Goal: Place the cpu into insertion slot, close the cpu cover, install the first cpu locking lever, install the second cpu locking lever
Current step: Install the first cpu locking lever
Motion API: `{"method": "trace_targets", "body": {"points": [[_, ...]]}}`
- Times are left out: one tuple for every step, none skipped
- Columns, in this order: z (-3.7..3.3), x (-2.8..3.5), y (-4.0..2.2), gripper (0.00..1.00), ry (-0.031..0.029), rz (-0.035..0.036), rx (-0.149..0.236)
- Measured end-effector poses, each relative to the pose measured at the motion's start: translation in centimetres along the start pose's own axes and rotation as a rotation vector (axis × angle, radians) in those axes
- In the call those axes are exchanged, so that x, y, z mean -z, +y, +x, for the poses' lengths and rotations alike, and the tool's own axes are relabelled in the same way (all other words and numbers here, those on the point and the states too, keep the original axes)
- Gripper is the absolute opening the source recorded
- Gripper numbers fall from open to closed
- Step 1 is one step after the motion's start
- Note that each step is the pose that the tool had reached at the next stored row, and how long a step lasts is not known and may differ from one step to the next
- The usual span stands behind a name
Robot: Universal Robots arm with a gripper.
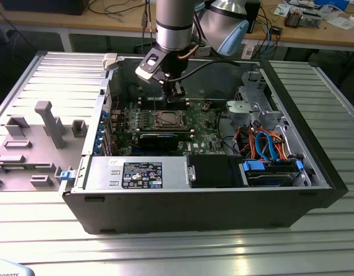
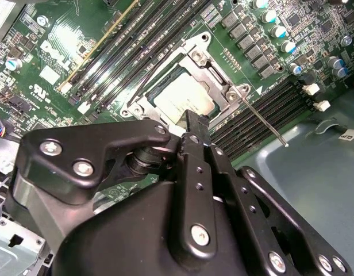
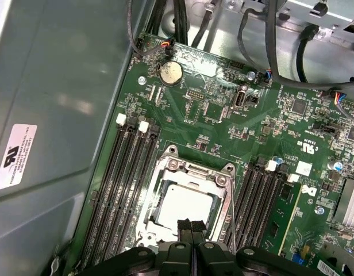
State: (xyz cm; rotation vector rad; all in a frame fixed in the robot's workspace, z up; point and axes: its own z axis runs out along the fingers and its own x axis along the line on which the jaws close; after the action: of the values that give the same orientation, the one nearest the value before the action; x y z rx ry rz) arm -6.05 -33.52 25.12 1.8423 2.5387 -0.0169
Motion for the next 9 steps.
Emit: {"method": "trace_targets", "body": {"points": [[0.0,0.0,0.0,0.11,0.0,-0.0001,0.0],[0.0,0.0,0.0,0.11,0.0,0.0,0.0],[0.0,0.0,0.0,0.11,0.0,0.0,0.0],[0.0,0.0,0.0,0.11,0.0,0.0,0.0],[0.0,0.0,0.0,0.11,0.0,0.0,0.0],[0.0,0.0,0.0,0.11,0.0,0.0,0.0],[0.0,0.0,0.0,0.11,0.0,0.0,0.001],[0.0,0.0,0.0,0.11,0.0,0.0,0.005],[0.0,0.0,0.0,0.11,-0.0001,-0.0001,0.01]]}}
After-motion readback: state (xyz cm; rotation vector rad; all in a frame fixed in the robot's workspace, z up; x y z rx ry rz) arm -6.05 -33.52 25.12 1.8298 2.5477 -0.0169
